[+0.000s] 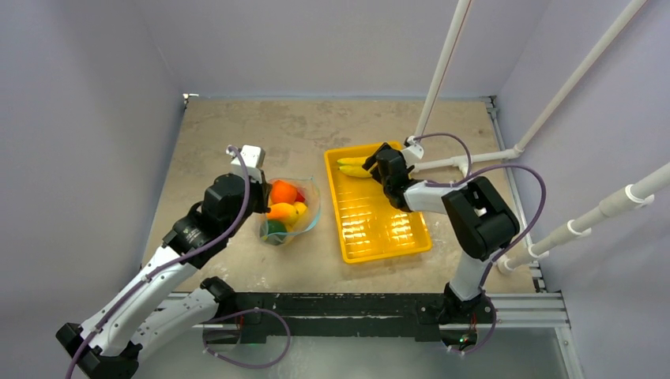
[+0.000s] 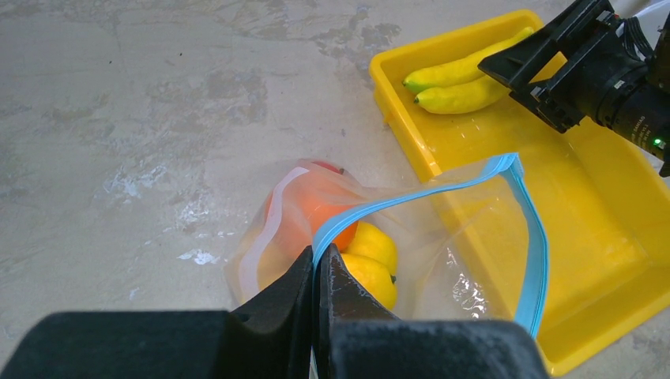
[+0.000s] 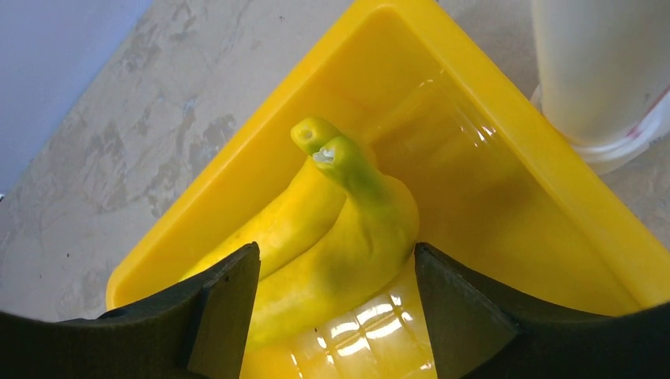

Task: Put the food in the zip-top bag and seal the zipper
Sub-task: Pick up the fake fruit from the bin.

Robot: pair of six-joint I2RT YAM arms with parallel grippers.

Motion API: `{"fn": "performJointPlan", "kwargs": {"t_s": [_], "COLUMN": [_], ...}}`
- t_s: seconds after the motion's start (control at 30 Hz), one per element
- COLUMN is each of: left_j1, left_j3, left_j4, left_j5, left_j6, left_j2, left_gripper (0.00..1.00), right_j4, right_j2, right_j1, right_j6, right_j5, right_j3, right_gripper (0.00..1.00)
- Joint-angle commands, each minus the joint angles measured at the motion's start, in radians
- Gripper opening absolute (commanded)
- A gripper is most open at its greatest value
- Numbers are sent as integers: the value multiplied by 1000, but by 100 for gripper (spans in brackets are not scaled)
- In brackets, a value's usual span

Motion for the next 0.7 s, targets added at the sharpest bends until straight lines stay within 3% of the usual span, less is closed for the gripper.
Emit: {"fn": "performJointPlan", "kwargs": {"t_s": [0.0,0.47,0.53,0.67], "left_j1": [6,7,8,7], "left_j3": [20,20,20,21], "left_j4": [52,51,50,50], "left_j5": [2,2,1,-1], "left_j6": [12,13,13,13], "left_j2": [3,17,16,19], "left_gripper": [0,0,0,0], "right_j4": [74,115,124,138], "right_j2": [41,109,111,110], "right_j1": [-19,-21,-22,-23], "right_j6": [21,41,40,26], "right_j5": [17,-4,-6,-10], "right_j3": [57,44,38,32], "right_gripper": [73,53,45,14]}}
